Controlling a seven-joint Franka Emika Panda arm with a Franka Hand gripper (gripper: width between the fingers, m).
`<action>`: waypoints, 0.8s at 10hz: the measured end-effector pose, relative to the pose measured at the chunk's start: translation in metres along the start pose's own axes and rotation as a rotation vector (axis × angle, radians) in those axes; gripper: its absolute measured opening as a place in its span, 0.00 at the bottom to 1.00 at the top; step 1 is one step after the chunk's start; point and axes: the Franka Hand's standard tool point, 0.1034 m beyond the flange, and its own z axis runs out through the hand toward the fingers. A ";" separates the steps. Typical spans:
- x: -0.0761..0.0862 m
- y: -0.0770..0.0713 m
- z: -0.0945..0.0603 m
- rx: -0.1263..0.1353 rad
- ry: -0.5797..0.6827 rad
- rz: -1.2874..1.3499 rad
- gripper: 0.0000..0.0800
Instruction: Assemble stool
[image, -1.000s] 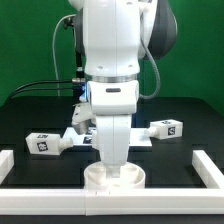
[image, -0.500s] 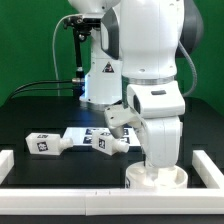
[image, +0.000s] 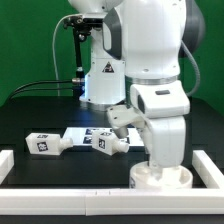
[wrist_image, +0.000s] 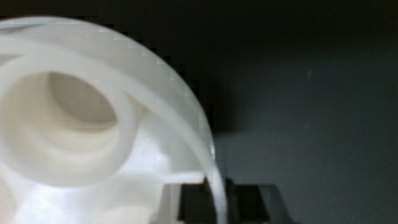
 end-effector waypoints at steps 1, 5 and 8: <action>0.010 0.002 0.000 0.000 0.005 0.005 0.03; 0.019 0.003 0.004 0.003 0.012 0.007 0.03; 0.019 0.004 -0.008 0.003 -0.001 0.020 0.34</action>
Offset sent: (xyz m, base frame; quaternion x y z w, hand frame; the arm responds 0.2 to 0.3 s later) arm 0.0111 0.0131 -0.0023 -0.0266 -0.0004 -0.0023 0.9996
